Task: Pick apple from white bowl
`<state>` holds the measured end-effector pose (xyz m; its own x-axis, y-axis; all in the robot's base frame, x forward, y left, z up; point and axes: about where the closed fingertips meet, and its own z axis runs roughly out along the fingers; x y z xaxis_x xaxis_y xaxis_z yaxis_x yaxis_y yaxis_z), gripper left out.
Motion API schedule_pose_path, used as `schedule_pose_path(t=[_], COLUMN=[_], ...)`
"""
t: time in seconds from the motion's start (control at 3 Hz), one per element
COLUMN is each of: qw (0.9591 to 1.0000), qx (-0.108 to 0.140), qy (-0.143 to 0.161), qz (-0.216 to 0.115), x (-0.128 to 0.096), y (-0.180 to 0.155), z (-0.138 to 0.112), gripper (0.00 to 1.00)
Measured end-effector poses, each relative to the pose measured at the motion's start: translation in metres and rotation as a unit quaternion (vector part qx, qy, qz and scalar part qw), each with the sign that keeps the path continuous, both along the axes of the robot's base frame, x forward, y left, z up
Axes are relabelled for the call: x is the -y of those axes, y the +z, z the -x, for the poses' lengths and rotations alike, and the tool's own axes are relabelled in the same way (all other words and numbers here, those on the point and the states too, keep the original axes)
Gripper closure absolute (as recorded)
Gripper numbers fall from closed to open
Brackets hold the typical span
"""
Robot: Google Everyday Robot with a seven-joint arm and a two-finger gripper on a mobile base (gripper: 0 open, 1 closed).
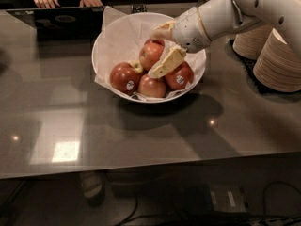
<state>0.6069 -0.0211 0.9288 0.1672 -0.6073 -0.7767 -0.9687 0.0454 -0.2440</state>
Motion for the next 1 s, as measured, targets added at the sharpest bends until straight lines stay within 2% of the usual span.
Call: schedule_pose_path(t=[0.67, 1.0], qw=[1.0000, 1.0000], qx=[-0.004, -0.005], qy=[-0.001, -0.002], qz=[-0.003, -0.004], x=[-0.0005, -0.0006], y=[-0.0042, -0.0053], z=[-0.0021, -0.0029], gripper=[0.35, 0.38])
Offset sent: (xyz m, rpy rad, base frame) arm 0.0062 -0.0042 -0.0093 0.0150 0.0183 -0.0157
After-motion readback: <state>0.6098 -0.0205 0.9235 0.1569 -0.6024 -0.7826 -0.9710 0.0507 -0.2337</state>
